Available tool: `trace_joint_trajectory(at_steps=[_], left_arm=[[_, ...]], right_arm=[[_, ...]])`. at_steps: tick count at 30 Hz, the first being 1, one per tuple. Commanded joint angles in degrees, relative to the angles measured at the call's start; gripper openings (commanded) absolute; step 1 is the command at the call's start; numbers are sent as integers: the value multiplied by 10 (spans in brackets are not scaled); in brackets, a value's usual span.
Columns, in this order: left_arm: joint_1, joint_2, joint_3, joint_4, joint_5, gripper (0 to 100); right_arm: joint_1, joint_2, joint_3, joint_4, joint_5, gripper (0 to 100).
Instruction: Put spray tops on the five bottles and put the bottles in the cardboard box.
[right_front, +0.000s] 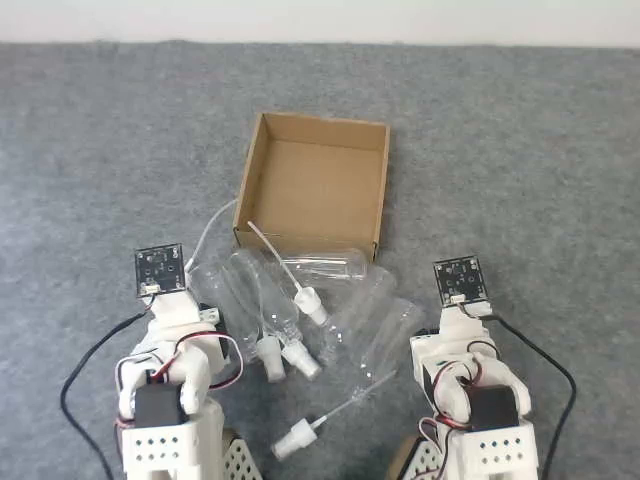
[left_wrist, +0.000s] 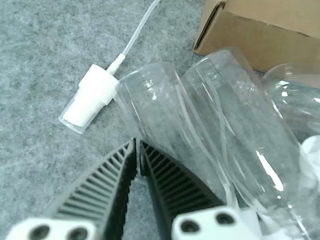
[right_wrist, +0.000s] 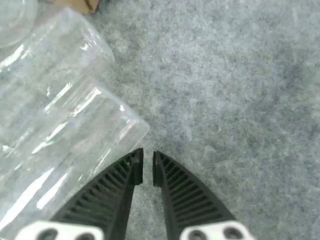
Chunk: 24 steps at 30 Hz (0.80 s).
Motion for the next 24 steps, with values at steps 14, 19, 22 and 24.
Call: trace_joint_trajectory(at_steps=[14,19,22,24], left_arm=[[0,-11,-7,3,1,12],[-1,-11,-7,3,1,12],[-1,-11,-7,3,1,12],[-1,-11,-7,3,1,12]], right_arm=[[43,-8,-69,14,5,9],[93,-8,-111,-23,8,9],[96,-8,-130,-54,33,9],[95,-9,-147,-67,57,9]])
